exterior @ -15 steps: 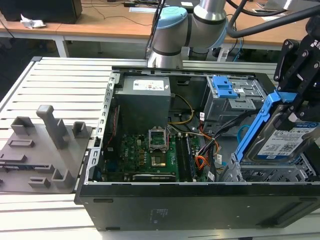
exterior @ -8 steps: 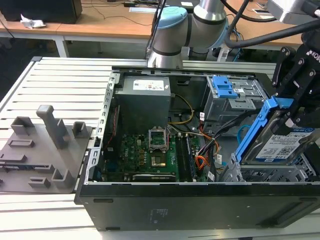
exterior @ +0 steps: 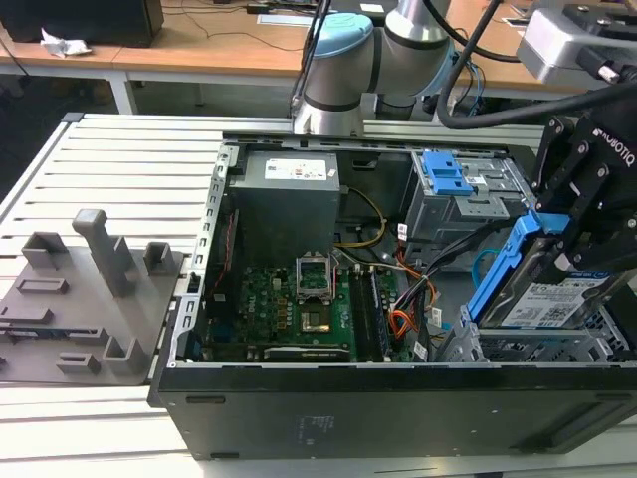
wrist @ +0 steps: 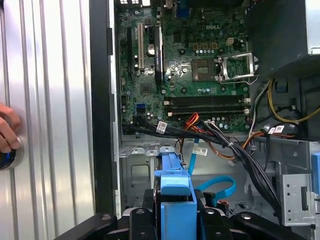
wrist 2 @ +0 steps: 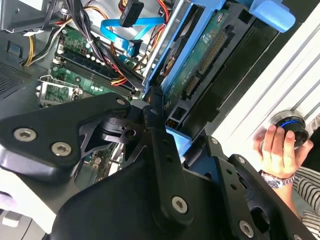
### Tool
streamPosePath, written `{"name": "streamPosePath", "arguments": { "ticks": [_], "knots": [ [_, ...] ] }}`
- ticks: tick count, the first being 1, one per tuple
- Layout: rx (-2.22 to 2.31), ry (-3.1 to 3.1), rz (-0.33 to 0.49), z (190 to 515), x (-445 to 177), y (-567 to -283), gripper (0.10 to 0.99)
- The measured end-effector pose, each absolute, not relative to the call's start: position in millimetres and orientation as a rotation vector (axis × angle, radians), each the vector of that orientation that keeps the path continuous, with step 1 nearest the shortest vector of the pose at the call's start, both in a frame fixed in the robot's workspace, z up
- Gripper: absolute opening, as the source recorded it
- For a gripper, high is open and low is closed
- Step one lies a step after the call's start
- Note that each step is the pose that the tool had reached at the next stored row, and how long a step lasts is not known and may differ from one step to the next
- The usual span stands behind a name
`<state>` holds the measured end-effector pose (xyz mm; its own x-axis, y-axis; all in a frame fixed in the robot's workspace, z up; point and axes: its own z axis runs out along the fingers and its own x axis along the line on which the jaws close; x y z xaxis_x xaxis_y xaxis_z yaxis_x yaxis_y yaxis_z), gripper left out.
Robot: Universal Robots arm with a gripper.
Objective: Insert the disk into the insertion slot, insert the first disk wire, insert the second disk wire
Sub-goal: 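Insert the disk into the insertion slot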
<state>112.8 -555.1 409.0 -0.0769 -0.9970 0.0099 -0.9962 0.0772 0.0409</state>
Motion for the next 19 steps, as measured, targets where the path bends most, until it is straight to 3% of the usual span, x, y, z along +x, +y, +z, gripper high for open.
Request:
{"name": "streamPosePath", "arguments": {
  "ticks": [15, 19],
  "knots": [
    [2.11, -2.279, -0.036, 392, 113, -555, 0.365],
    [2.11, -2.28, -0.036, 392, 113, -555, 0.439]
  ]
}}
